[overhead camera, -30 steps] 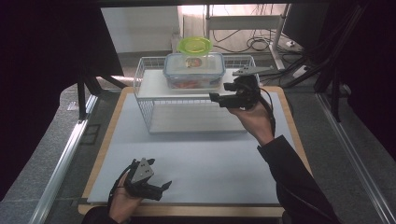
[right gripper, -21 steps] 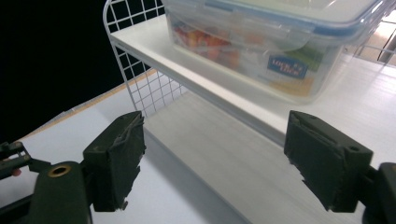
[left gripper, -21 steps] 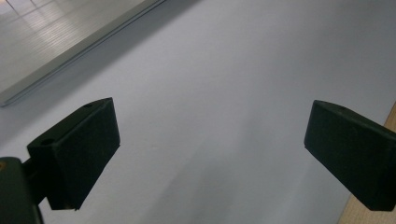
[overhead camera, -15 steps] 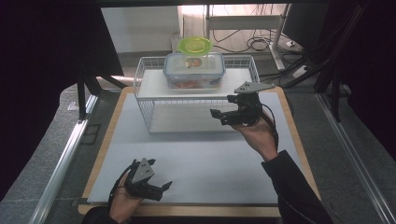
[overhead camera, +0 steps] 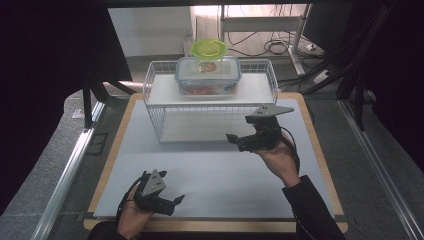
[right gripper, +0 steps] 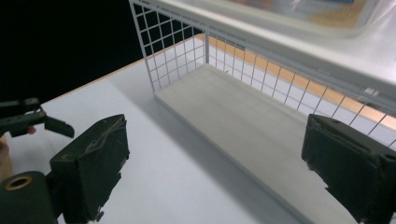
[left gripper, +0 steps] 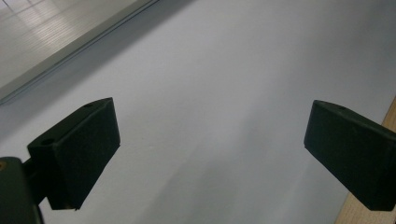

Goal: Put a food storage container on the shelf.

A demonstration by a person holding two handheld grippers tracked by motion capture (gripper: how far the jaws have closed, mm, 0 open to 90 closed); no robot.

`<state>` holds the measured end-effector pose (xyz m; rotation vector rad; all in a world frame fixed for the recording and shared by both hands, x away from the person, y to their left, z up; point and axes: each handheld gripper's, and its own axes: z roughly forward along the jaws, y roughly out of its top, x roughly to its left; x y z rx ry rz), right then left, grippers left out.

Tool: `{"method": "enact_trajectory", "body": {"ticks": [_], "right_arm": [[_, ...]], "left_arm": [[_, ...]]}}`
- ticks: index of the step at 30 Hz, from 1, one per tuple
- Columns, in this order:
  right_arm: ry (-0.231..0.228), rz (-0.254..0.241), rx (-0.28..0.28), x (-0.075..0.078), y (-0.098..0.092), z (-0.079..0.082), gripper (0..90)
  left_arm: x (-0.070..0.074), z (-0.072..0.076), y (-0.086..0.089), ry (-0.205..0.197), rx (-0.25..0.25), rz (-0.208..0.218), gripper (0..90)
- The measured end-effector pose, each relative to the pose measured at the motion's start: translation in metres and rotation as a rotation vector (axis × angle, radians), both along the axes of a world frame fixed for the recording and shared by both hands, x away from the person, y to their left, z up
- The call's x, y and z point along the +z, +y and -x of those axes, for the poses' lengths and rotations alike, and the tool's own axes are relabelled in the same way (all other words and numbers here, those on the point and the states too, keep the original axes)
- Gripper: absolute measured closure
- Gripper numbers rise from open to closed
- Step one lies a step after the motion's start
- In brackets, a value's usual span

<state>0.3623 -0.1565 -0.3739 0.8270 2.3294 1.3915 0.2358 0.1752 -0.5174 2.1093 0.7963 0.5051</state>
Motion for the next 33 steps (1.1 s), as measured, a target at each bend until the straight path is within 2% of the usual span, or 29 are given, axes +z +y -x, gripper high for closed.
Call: {"method": "enact_trajectory", "body": {"ticks": [6,11,15,21,33], "right_arm": [[0.014,-0.019,-0.001,-0.013,-0.007,0.007,3.7],[0.023,0.004,-0.004,-0.023,-0.009,0.012,0.4],[0.023,0.01,0.002,-0.026,-0.01,0.017,0.7],[-0.014,0.03,-0.028,-0.029,-0.013,0.027,0.7],[-0.006,0.049,-0.013,-0.041,-0.021,0.039,0.2]], "left_arm": [[-0.001,0.0,-0.001,-0.003,-0.004,-0.009,3.1],[-0.001,0.0,-0.001,-0.003,-0.002,-0.006,3.1],[-0.001,0.0,-0.001,0.002,-0.006,-0.004,3.2],[-0.001,0.0,-0.002,0.005,-0.011,-0.013,3.3],[-0.001,0.0,-0.001,0.012,-0.01,-0.003,3.4]]}}
